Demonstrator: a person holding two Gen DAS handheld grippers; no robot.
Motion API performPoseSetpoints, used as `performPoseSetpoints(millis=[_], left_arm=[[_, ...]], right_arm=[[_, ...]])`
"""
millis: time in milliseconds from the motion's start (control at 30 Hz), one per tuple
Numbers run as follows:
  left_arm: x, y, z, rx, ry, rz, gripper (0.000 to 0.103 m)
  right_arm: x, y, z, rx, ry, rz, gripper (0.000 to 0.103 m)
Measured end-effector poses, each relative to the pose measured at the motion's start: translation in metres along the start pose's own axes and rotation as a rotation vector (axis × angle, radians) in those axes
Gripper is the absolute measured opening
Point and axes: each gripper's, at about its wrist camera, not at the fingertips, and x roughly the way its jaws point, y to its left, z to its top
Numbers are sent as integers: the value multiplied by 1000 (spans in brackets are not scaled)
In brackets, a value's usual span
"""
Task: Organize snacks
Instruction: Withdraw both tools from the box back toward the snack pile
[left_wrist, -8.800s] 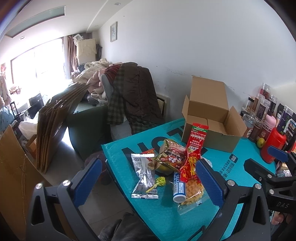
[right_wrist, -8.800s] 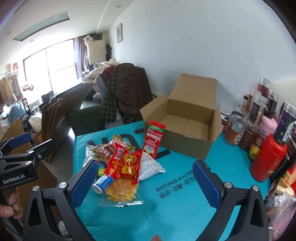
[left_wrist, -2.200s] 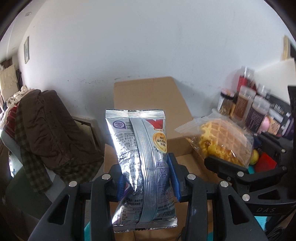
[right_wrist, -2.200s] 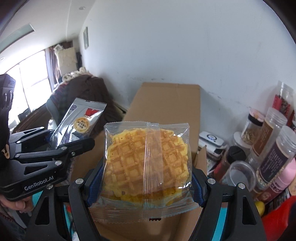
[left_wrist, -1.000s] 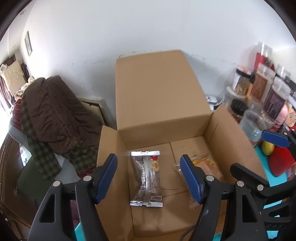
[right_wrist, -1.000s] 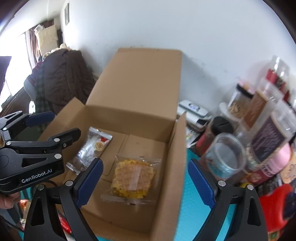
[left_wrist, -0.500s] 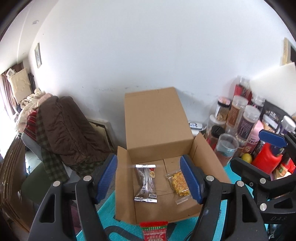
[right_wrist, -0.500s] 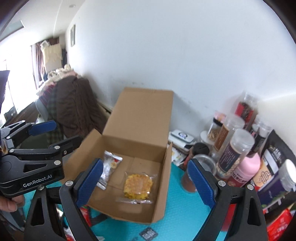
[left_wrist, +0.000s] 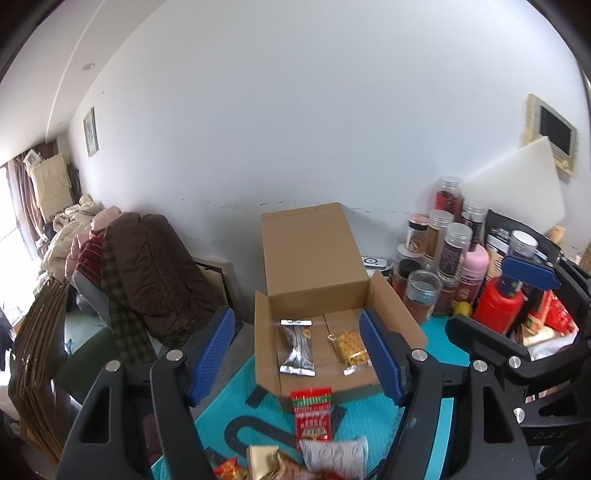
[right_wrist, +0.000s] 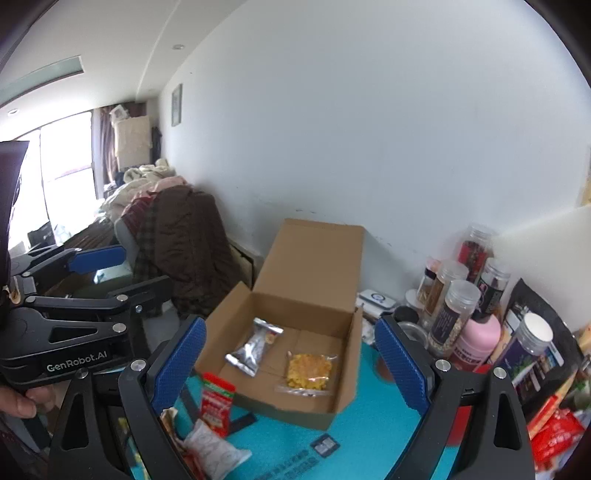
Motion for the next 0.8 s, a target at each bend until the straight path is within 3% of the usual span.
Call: performPoseSetpoints(millis=[433,800], left_arm=[[-64,9,-57,14,-22,-21,73],[-75,27,-112,-18,37,-17,73]], right_arm=[[-61,47,-50,-17,-19,74,94],[-53,73,-98,28,54,150,94]])
